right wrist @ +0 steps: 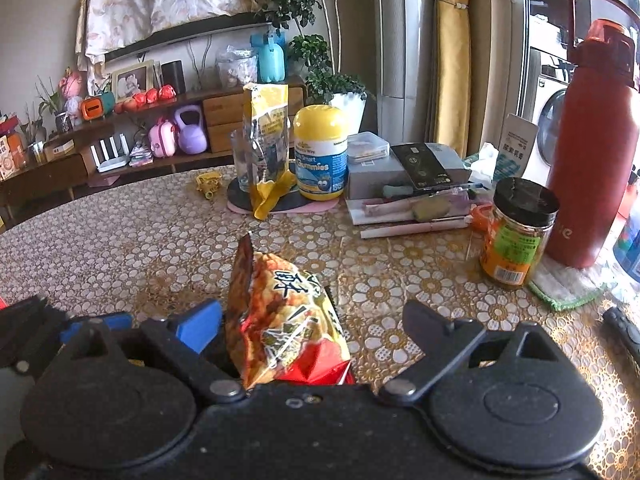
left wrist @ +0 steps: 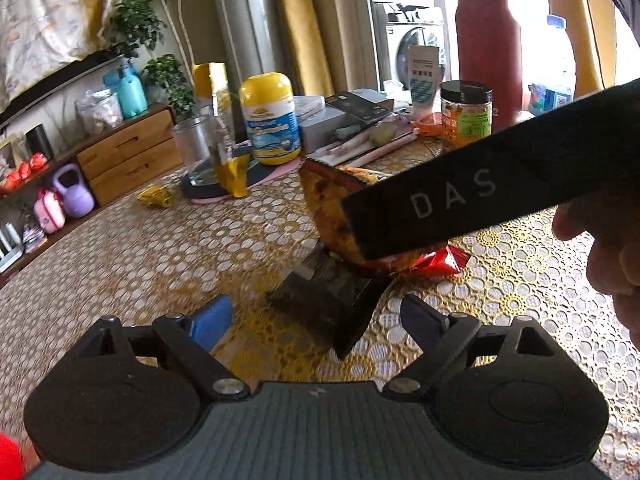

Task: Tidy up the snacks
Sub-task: 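Grasp the black packet with the left gripper while the right grasps the orange chip bag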

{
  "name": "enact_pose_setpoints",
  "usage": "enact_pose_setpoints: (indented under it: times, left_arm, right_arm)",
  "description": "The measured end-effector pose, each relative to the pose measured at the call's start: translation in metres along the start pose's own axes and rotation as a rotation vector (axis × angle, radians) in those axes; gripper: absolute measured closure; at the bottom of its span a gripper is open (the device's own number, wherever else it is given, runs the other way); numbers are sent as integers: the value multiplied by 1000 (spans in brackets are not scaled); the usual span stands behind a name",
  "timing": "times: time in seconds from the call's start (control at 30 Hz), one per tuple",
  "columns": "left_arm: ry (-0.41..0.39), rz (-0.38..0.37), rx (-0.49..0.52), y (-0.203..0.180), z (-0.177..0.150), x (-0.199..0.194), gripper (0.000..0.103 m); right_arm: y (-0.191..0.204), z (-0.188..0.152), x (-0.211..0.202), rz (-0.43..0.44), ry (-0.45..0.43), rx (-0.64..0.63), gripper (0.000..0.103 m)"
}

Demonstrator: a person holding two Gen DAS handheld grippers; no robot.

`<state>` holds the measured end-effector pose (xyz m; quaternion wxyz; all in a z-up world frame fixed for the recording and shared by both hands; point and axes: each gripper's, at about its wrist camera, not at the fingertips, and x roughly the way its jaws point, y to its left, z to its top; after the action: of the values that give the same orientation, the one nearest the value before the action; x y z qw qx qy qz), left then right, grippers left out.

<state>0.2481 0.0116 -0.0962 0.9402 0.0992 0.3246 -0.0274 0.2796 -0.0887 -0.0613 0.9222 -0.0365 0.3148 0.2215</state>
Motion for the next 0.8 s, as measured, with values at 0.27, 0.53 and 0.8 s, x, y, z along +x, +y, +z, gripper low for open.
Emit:
enact_pose_setpoints:
  times: [0.27, 0.53, 0.8]
  left_arm:
    - [-6, -33, 38, -1, 6, 22, 11]
    - [-11, -76, 21, 3, 6, 33, 12]
    - [-12, -116, -2, 0, 3, 25, 42]
  right_arm:
    - [-2, 4, 11, -1, 9, -24, 6]
    - [-1, 4, 20, 29, 27, -32, 13]
    - [7, 0, 25, 61, 33, -39, 47]
